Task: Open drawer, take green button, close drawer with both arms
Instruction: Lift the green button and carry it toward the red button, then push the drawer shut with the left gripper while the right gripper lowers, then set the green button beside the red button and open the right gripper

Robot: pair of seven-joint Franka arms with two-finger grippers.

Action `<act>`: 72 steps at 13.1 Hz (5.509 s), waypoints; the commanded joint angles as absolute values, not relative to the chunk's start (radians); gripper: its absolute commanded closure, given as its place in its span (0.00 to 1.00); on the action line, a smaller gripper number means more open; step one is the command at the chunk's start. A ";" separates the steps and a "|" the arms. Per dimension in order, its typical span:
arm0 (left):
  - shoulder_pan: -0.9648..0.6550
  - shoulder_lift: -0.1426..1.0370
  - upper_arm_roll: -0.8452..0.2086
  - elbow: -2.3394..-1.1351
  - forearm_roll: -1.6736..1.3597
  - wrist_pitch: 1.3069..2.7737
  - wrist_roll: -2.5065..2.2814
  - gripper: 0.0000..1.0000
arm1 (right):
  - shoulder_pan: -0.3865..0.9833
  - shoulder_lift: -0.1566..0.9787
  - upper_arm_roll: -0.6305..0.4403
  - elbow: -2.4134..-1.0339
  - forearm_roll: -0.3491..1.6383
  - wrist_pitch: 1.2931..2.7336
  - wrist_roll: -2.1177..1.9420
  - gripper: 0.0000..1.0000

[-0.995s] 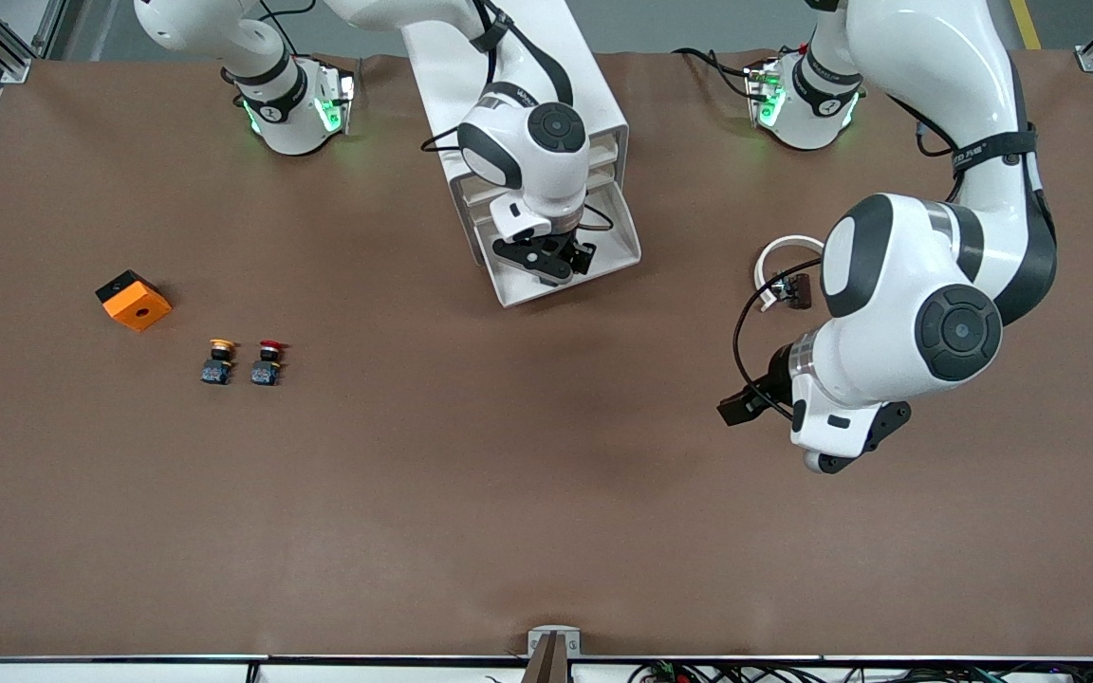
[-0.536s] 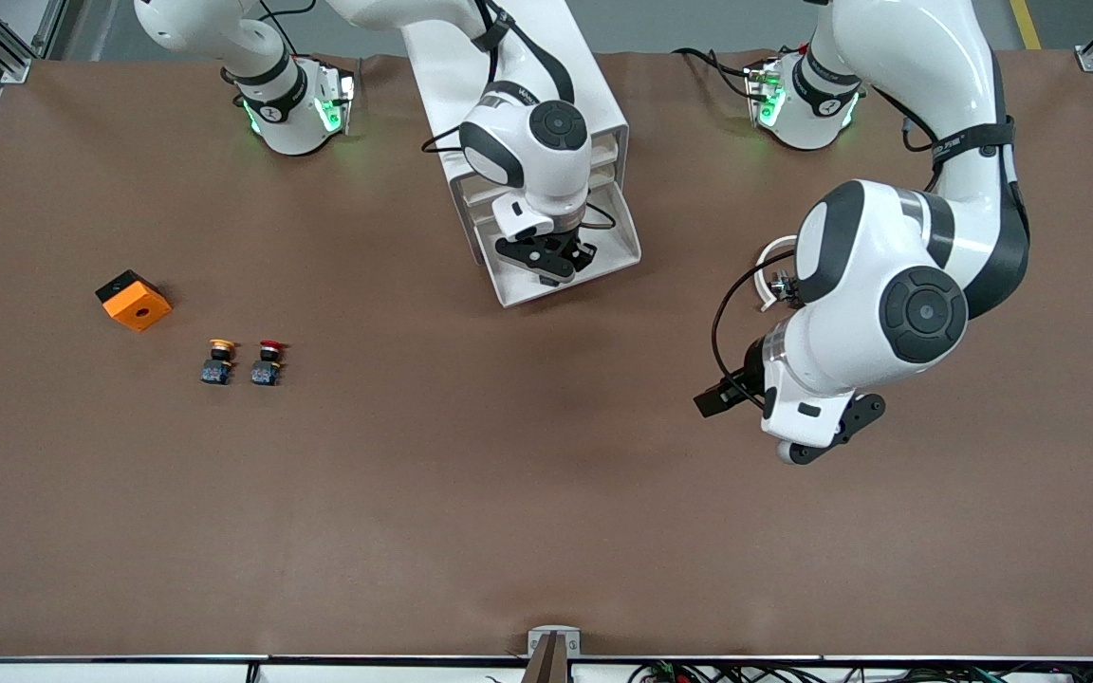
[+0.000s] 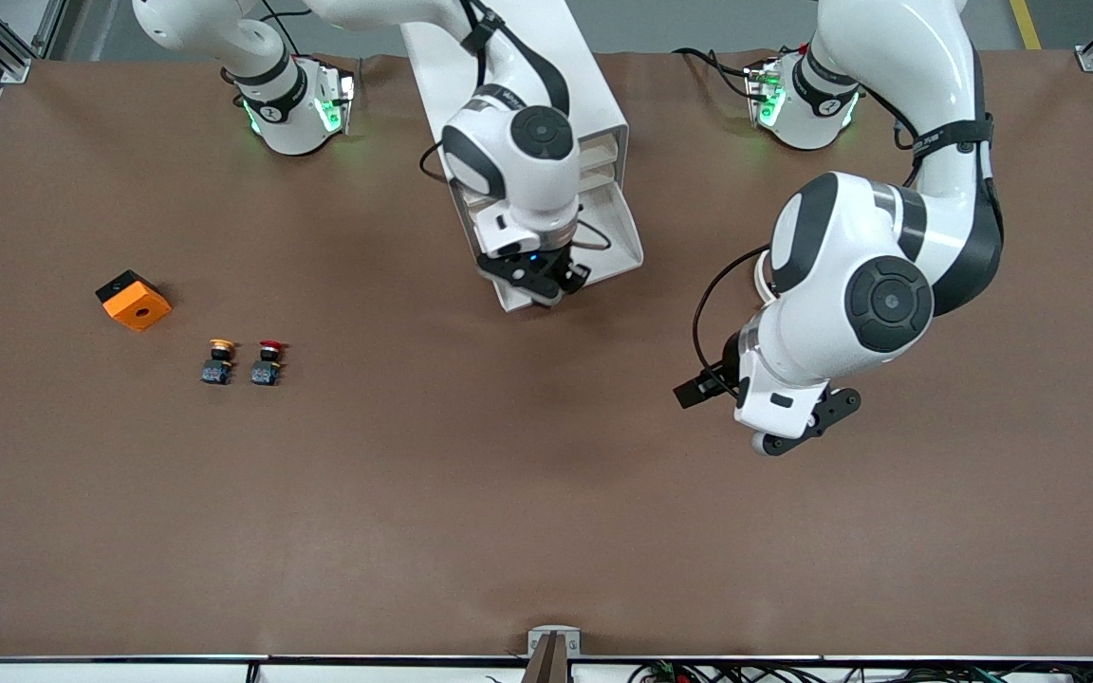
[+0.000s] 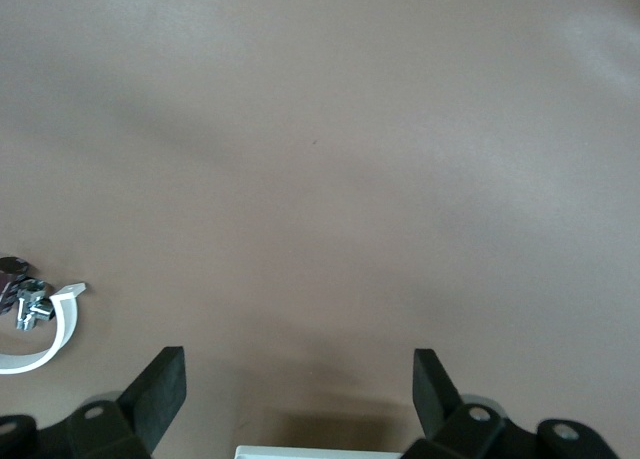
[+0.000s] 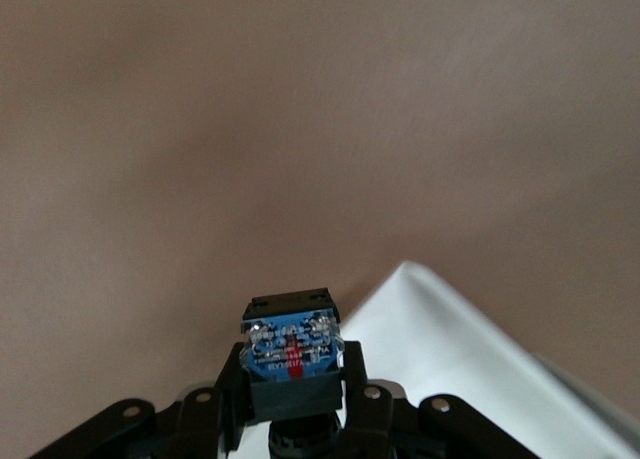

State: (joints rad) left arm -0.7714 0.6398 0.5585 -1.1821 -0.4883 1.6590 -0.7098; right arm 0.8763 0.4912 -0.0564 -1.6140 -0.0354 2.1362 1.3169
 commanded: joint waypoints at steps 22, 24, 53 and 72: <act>-0.897 0.635 0.515 -1.346 -0.433 1.819 -0.690 0.00 | 0.207 0.420 -0.041 -2.048 0.037 2.493 0.427 1.00; -0.925 0.618 0.514 -1.417 -0.422 1.891 -0.666 0.00 | 0.215 0.426 -0.043 -2.049 0.037 2.493 0.416 1.00; -1.144 0.555 0.229 -1.865 -0.525 2.295 -0.936 0.00 | 0.230 0.414 -0.037 -2.197 0.037 2.592 0.319 1.00; -0.826 0.534 0.176 -1.577 -0.312 2.065 -0.922 0.00 | 0.227 0.408 -0.040 -2.198 0.037 2.579 0.373 1.00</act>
